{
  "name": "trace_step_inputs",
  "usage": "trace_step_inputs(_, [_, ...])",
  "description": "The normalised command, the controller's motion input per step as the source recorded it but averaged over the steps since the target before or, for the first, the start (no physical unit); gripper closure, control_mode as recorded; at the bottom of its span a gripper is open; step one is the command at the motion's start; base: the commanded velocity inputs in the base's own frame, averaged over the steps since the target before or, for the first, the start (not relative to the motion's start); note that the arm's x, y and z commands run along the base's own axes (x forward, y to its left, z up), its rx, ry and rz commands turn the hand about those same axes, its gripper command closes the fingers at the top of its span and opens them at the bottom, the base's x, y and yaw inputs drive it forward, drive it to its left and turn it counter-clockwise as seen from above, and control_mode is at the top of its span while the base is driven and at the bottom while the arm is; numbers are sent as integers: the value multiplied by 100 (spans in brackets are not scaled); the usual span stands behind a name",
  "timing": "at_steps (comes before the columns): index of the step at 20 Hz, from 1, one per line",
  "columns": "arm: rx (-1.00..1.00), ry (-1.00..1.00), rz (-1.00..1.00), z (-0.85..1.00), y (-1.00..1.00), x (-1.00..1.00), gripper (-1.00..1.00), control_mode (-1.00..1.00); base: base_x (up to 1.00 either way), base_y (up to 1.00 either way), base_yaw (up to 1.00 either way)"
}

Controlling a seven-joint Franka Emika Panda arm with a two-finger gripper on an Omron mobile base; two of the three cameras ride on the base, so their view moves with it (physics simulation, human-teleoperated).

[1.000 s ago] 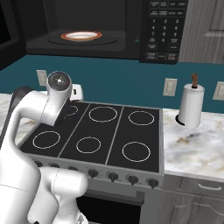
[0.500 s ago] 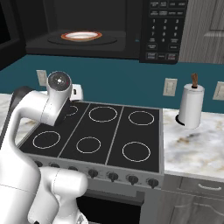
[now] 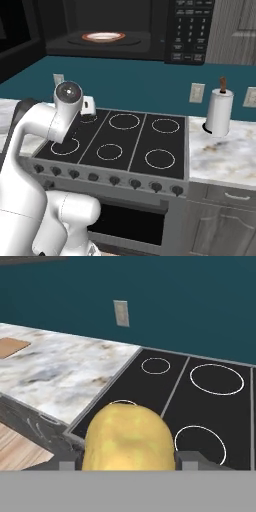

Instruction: Retrieve the reheated potato from the microwave, then place the potato, cheese, and condiment on the cutting board.

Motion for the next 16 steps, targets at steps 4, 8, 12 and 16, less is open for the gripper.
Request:
trace_step_inputs(4, [0, 0, 0, 0, 0, 0, 100, 100, -52, -2, 4])
trace_step_inputs(8, [0, 0, 0, 0, 0, 0, 100, 100, -55, -9, 21])
trace_step_inputs(12, [0, 0, 0, 0, 0, 0, 100, 100, -60, -11, 48])
trace_step_inputs(16, [0, 0, 0, 0, 0, 0, 100, 100, -67, -16, 49])
